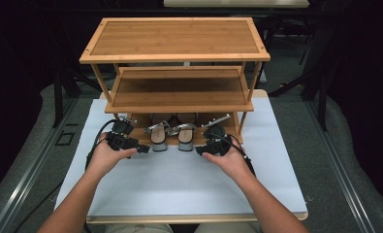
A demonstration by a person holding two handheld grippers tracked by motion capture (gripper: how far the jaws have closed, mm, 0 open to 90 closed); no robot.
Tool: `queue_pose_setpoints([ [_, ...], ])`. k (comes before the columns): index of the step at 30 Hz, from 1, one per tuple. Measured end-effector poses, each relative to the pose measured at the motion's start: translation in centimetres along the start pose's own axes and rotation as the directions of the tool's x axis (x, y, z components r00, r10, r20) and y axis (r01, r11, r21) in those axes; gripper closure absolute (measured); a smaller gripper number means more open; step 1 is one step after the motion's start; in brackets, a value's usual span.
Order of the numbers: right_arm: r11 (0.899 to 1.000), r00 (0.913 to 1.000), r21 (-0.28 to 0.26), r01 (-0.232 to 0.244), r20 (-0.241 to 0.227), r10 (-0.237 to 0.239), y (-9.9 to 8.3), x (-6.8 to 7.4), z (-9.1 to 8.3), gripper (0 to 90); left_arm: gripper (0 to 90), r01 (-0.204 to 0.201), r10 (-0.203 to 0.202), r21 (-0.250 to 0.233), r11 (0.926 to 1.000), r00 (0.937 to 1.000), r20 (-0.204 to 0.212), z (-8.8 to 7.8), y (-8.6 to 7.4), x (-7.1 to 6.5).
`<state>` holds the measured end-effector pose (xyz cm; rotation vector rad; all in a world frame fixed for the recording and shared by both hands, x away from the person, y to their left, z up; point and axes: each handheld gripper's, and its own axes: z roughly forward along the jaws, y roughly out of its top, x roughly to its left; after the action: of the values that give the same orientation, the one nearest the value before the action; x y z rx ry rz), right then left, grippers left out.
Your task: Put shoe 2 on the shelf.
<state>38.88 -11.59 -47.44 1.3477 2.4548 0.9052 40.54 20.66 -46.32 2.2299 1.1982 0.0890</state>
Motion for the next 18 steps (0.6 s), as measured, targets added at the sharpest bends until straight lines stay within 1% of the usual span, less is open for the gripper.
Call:
queue_pose_setpoints([
  [4,1.000,0.9998,-0.002,-0.002,0.018,0.002,-0.7,-0.6,-1.0,49.1,36.9,0.001,-0.001,-0.009,1.0000,1.0000,-0.007,-1.3,-0.7,0.4],
  [6,1.000,0.9999,-0.005,-0.003,0.014,0.003,-0.9,-0.9,-1.4,49.1,36.6,0.002,-0.002,-0.009,1.0000,1.0000,-0.009,-1.9,-1.0,0.5],
  [7,1.000,0.9991,-0.002,-0.001,0.043,0.001,-1.1,-0.9,-1.7,49.0,36.5,0.000,0.000,-0.009,1.0000,0.9999,-0.010,-2.1,-1.2,0.6],
  [8,1.000,0.9994,-0.006,-0.003,0.035,0.003,-1.2,-1.0,-1.9,49.0,36.4,-0.001,0.001,-0.008,1.0000,0.9998,-0.018,-2.4,-1.4,0.6],
  [9,1.000,0.9998,-0.006,-0.004,0.018,0.004,-1.4,-1.1,-2.1,48.9,36.2,0.001,-0.001,-0.009,1.0000,0.9998,-0.022,-2.6,-1.5,0.6],
  [10,1.000,0.9999,-0.008,-0.005,0.012,0.005,-1.5,-1.2,-2.3,48.9,36.0,-0.005,0.005,-0.008,1.0000,0.9996,-0.026,-2.8,-1.7,0.6],
  [11,1.000,0.9997,-0.006,-0.004,0.025,0.004,-1.7,-1.2,-2.5,48.8,35.9,-0.007,0.007,-0.007,1.0000,0.9996,-0.028,-3.1,-1.8,0.7],
  [12,1.000,0.9997,-0.010,0.000,0.024,0.000,-1.9,-1.3,-2.7,48.8,35.9,-0.008,0.007,-0.009,0.9999,0.9995,-0.032,-3.3,-2.0,0.7],
  [13,1.000,0.9988,-0.007,0.002,0.048,-0.001,-2.1,-1.3,-2.9,48.7,35.8,-0.008,0.007,-0.012,0.9999,0.9994,-0.033,-3.5,-2.2,0.7],
  [14,1.000,0.9983,-0.005,-0.001,0.057,0.002,-2.2,-1.2,-3.1,48.6,35.7,-0.009,0.009,-0.014,0.9999,0.9994,-0.033,-3.7,-2.4,0.7],
  [15,1.000,0.9996,-0.013,-0.002,0.028,0.002,-2.5,-1.4,-3.3,48.6,35.7,-0.013,0.012,-0.017,0.9998,0.9994,-0.031,-4.0,-2.7,0.7],
  [18,1.000,0.9998,-0.025,-0.010,0.015,0.010,-3.1,-1.6,-4.1,48.5,35.7,-0.020,0.019,-0.032,0.9993,0.9992,-0.035,-4.6,-3.5,0.7],
])
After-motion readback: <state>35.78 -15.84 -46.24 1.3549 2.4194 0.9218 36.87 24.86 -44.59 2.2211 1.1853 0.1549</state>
